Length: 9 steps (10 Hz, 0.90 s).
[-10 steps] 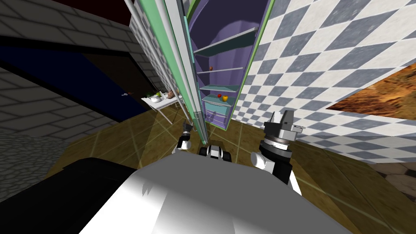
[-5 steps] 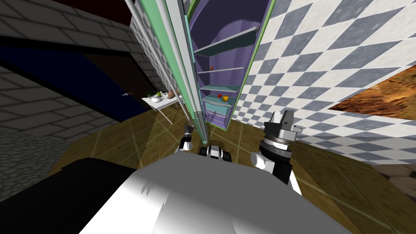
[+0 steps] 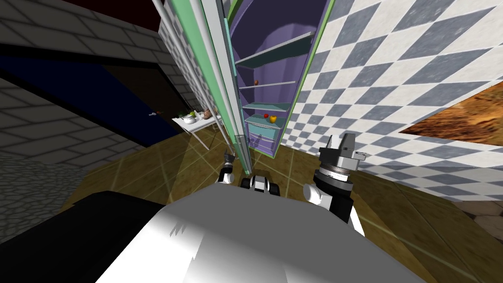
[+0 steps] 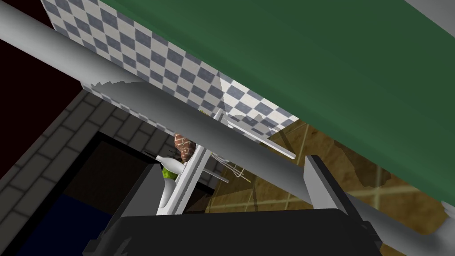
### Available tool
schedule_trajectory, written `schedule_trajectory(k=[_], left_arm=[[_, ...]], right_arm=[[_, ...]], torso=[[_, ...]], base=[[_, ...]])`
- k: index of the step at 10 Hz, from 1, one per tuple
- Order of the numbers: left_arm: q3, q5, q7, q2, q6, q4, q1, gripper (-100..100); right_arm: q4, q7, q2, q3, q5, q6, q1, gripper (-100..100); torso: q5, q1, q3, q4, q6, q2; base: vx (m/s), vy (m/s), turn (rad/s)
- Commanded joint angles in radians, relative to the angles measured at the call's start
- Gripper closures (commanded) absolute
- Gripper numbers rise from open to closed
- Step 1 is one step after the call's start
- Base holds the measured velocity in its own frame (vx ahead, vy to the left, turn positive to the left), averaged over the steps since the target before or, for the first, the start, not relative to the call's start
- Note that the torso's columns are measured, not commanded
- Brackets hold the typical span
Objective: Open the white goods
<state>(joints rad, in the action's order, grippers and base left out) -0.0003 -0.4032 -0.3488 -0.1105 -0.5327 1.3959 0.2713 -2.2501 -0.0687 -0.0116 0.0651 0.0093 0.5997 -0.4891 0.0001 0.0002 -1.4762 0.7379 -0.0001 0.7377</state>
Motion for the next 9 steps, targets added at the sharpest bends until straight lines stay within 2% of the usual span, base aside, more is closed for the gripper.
schedule_trajectory(k=[1, 2, 3, 4, 7, 9], left_arm=[[0.001, 0.0, -0.003, 0.008, -0.008, -0.023, -0.004, -100], [0.011, -0.005, 0.0, 0.003, 0.021, -0.006, -0.014, -100], [0.005, -0.002, -0.002, 0.006, 0.002, -0.018, -0.009, -100], [0.006, -0.003, -0.002, 0.005, 0.006, -0.017, -0.008, 100], [-0.025, 0.001, -0.025, -0.023, 0.012, -0.006, -0.006, 100], [-0.04, 0.003, -0.037, -0.038, 0.015, 0.0, -0.005, 100]], right_arm=[[0.0, 0.0, 0.0, 0.0, 0.0, 0.0, 0.0, 0], [0.0, 0.0, 0.0, 0.0, 0.0, 0.0, 0.0, 0], [0.0, 0.0, 0.0, 0.0, 0.0, 0.0, 0.0, 0], [0.0, 0.0, 0.0, 0.0, 0.0, 0.0, 0.0, 0], [0.0, 0.0, 0.0, 0.0, 0.0, 0.0, 0.0, 0], [0.0, 0.0, 0.0, 0.0, 0.0, 0.0, 0.0, 0]], torso=[[0.0, 0.0, 0.0, 0.0, 0.0, 0.0], [0.0, 0.0, 0.0, 0.0, 0.0, 0.0], [0.0, 0.0, -0.002, 0.0, 0.0, -0.004], [0.0, 0.0, -0.001, 0.0, 0.001, -0.003], [-0.002, 0.006, -0.001, 0.002, 0.002, -0.001], [-0.002, -0.001, -0.001, 0.001, 0.0, -0.001]], base=[[0.0, 0.0, 0.0], [0.075, 0.008, 0.018], [0.044, 0.004, 0.017], [0.0, 0.0, 0.0], [-0.054, 0.205, -0.102], [-0.04, 0.233, -0.065]])
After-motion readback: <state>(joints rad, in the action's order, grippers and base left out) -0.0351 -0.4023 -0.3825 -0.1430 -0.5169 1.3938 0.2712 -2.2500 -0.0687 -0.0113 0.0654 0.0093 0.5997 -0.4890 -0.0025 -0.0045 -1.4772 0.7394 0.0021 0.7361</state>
